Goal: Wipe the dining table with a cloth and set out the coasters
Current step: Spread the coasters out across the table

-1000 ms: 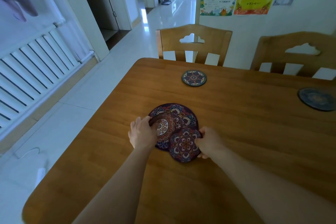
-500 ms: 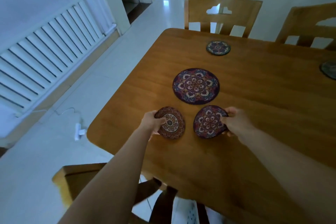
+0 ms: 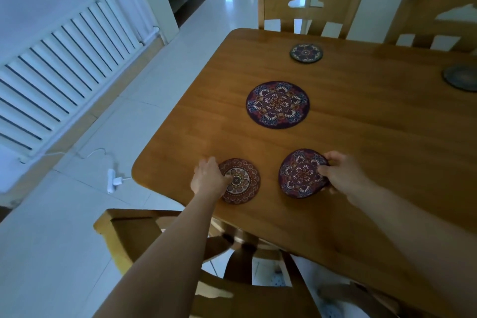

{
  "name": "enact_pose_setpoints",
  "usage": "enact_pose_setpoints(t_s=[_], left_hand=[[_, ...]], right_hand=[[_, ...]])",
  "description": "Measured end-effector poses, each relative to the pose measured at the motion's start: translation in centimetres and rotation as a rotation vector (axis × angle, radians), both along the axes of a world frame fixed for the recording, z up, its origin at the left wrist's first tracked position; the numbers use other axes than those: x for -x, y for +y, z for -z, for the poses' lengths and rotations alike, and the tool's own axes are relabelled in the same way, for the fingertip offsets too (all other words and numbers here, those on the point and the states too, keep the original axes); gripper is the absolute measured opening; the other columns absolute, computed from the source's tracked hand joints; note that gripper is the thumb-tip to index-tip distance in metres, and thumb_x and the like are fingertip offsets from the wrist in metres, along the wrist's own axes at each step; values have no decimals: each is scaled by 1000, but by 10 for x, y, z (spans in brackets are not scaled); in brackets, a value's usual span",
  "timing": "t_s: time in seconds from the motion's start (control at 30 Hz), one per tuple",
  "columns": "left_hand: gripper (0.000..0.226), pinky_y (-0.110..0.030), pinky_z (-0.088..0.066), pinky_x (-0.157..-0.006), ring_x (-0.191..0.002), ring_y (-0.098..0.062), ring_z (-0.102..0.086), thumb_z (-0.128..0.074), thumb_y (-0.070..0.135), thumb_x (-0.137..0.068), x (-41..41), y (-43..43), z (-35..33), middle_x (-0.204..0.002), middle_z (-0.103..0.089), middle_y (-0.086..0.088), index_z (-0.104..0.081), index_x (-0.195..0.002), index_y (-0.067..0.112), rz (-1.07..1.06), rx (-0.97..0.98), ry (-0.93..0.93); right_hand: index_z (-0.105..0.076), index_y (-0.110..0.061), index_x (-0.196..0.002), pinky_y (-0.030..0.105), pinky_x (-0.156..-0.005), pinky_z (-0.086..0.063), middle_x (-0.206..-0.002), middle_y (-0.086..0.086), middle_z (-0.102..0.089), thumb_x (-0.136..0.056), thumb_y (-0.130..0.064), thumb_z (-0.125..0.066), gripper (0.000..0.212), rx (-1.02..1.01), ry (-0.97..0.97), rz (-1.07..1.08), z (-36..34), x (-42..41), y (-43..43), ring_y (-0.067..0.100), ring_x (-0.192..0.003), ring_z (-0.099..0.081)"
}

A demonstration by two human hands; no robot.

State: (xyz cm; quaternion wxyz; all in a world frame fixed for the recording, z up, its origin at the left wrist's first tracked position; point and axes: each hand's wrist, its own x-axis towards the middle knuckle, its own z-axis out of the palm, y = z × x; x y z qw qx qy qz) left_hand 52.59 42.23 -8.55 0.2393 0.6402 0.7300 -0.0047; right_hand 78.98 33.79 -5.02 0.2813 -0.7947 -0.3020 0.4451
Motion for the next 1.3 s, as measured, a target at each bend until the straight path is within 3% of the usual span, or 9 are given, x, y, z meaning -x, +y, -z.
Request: enact_pose_setpoints(t_s=[0.1,0.23,0.4,0.57,0.7,0.8,1.0,1.2,1.3], left_hand=[[66,-40,-39,-102,-127,-27,-39,-75,43,-81,-12,-3,-5,-135,-38,-7,-40,-132,19,40,-124,90],[51,-40,-41,-102,-124,-26,-43,-69,33,-88,-53,-2,-10,-132,-44,-7,-47,-131,17,110,-147,-191],[29,-29,-49,-85,-101,-17,-58,-62,25,-95,-131,-20,-22,-111,-61,0,-58,-121,15,178,44,-495],[22,-41,-54,-93,-100,-21,-62,-61,29,-95,-199,-59,-12,-109,-64,0,-60,-115,21,196,216,-624],[16,-44,-54,-92,-98,-23,-65,-64,29,-92,-241,-92,-1,-105,-68,-3,-64,-107,22,237,288,-627],[4,-40,-57,-79,-92,-26,-67,-66,26,-92,-266,-109,6,-100,-70,-7,-62,-92,26,255,313,-632],[4,-33,-48,-73,-73,-17,-60,-62,19,-94,-305,-133,5,-90,-66,-6,-62,-98,18,300,370,-658],[7,-24,-45,-59,-65,-11,-57,-62,16,-94,-342,-150,6,-86,-63,0,-59,-90,21,314,387,-671],[11,-25,-46,-59,-67,-10,-59,-63,19,-94,-360,-159,5,-90,-64,1,-57,-87,26,319,415,-665]], right_hand=[[-52,-13,-128,24,-41,-42,-116,10,-59,-98,-10,-54,30,-3,-2,29,1,-6,-11,20,-56,-60],[-52,-13,-127,24,-44,-43,-110,4,-59,-98,-13,-56,29,12,-4,96,1,-29,-43,19,-58,-62],[-54,-6,-121,19,-39,-43,-106,8,-60,-98,-14,-55,25,78,-31,229,7,-75,-101,12,-63,-57],[-52,-8,-113,24,-49,-44,-105,6,-56,-98,-17,-57,19,113,-11,418,9,-120,-157,17,-75,-56],[-53,-5,-131,27,-48,-41,-122,11,-59,-96,-17,-61,38,114,-35,561,12,-160,-206,23,-81,-56],[-54,-6,-133,28,-54,-45,-131,14,-57,-94,-16,-63,41,114,-87,631,14,-187,-239,27,-92,-57],[-59,-6,-124,43,-97,-48,-130,14,-59,-93,-15,-62,32,157,-162,603,23,-221,-278,32,-116,-56],[-60,-7,-118,37,-84,-49,-118,13,-63,-95,-19,-60,26,187,-219,504,28,-237,-288,25,-98,-57],[-55,-14,-125,42,-87,-51,-118,8,-61,-92,-35,-63,39,261,-322,417,30,-243,-292,26,-103,-59]])
